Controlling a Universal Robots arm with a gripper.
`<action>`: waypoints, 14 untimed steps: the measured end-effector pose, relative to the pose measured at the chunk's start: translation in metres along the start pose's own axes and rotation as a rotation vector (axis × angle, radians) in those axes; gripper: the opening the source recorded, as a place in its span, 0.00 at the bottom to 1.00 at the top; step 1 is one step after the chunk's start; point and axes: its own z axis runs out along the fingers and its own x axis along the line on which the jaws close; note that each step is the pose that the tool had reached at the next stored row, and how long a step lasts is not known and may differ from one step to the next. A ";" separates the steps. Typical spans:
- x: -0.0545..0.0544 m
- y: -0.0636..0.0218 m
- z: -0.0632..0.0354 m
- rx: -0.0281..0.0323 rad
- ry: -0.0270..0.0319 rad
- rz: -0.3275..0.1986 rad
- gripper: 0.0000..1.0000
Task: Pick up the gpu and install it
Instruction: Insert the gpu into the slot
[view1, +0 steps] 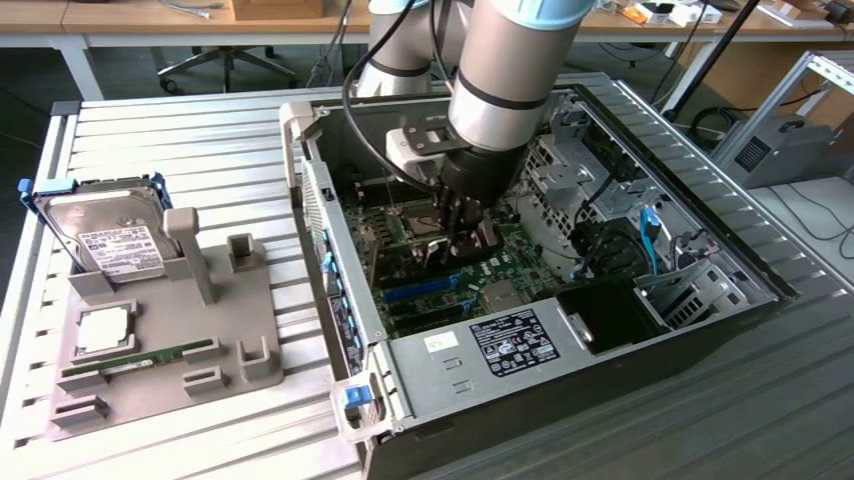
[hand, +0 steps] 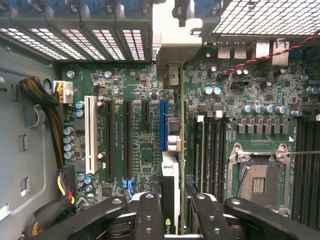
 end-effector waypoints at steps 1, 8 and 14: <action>0.000 0.0001 0.0006 0.0000 0.0000 0.000 0.27; 0.000 0.0001 0.0018 -0.0001 0.0001 0.000 0.27; 0.001 0.0019 0.0018 0.0000 0.0000 0.000 0.27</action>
